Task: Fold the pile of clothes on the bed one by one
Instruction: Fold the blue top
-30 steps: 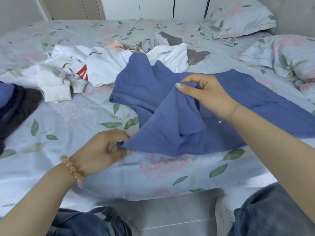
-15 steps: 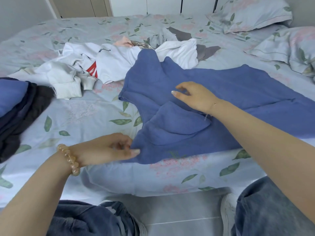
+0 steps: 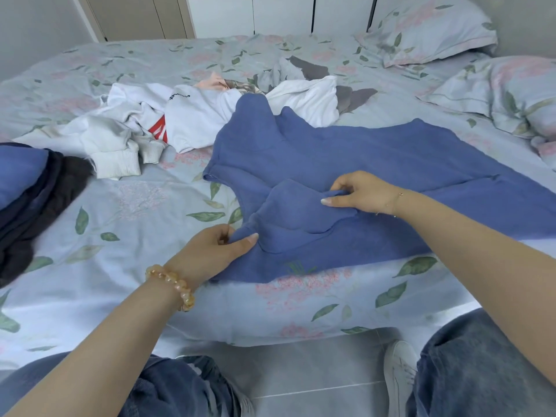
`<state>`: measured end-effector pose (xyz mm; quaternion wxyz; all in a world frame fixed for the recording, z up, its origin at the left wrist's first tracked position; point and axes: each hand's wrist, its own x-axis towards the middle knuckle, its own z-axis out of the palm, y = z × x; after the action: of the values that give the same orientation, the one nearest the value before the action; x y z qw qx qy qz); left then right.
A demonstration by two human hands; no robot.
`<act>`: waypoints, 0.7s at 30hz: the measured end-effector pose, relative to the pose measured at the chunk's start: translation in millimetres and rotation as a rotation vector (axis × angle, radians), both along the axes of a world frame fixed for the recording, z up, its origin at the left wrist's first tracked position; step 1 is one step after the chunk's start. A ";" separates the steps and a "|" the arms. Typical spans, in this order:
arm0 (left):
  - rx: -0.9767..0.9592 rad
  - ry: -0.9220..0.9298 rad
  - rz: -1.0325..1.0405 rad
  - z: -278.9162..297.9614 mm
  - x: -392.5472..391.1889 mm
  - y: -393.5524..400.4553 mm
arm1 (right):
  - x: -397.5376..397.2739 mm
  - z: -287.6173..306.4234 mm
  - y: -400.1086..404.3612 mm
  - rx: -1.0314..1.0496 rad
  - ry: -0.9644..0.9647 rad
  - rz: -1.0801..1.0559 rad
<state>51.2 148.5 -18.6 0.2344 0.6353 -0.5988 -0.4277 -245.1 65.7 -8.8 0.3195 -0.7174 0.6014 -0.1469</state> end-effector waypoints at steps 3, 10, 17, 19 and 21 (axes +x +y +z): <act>-0.003 -0.081 -0.080 -4.7 -1.2 0.9 | 10.7 4.0 -0.2 -0.145 -0.137 -0.027; -0.231 -0.283 -0.099 4.4 20.6 3.5 | 16.8 6.6 -7.0 -0.076 -0.100 -0.177; 0.031 -0.794 -0.265 7.2 25.8 8.3 | -22.3 15.3 -3.6 0.121 -0.169 0.018; -0.099 -0.877 -0.182 16.0 23.4 5.8 | -35.4 16.8 0.4 0.199 -0.101 0.089; -0.237 -0.782 -0.101 26.0 17.2 -2.6 | -42.2 14.8 2.4 0.189 -0.063 0.152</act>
<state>68.4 145.9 7.4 0.0394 0.6883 -0.7184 -0.0929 -287.3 68.1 6.0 0.4147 -0.7225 0.5462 -0.0874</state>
